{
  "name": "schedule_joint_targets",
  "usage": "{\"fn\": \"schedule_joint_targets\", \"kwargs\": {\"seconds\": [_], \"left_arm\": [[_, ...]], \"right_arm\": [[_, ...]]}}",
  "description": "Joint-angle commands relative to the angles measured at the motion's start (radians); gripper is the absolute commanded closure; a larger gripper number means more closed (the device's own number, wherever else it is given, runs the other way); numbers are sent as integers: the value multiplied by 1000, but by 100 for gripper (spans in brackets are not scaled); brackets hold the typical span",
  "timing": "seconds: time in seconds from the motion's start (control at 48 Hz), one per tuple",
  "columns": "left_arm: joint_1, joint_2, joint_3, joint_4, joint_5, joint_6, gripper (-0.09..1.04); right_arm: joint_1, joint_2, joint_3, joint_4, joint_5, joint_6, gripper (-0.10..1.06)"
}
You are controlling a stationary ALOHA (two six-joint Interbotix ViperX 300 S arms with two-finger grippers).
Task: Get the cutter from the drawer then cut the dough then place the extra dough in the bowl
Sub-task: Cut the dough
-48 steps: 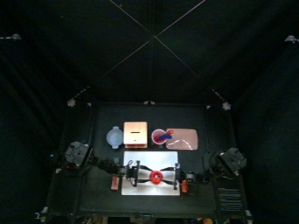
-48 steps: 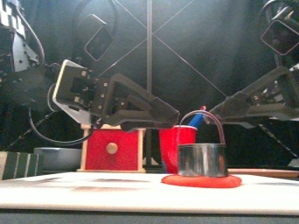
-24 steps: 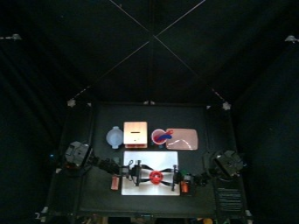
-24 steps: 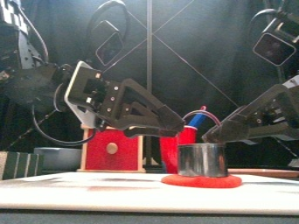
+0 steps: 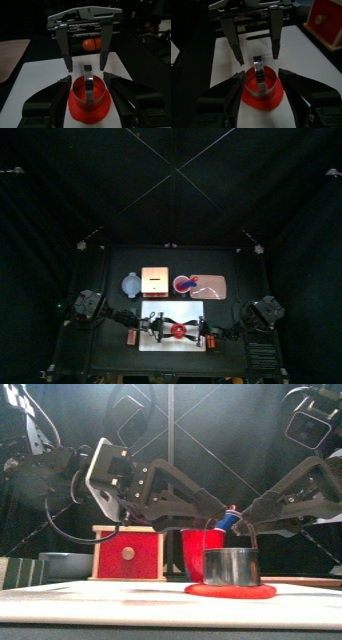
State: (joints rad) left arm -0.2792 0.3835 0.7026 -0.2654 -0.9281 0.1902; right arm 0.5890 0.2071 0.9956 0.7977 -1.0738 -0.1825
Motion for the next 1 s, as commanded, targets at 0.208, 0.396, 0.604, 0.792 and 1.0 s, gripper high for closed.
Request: {"fn": "schedule_joint_targets", "kwargs": {"seconds": [0.208, 0.396, 0.604, 0.792, 1.0], "left_arm": [[0, -11, -9, -17, 0, -3, 7], [-2, -6, -11, -15, 18, -3, 13], [-2, -6, -11, -18, 35, -3, 25], [-2, -5, -12, -15, 63, -3, 27], [-2, 0, -11, -17, 95, -2, 28]], "right_arm": [[-8, -6, -14, 2, 14, 11, 16], [-8, -2, -18, 0, 28, 8, 27], [-25, 2, -25, -3, 31, -5, 30], [-34, 6, -26, -3, 49, -2, 33], [-35, 11, -25, -5, 64, -5, 43]]}}
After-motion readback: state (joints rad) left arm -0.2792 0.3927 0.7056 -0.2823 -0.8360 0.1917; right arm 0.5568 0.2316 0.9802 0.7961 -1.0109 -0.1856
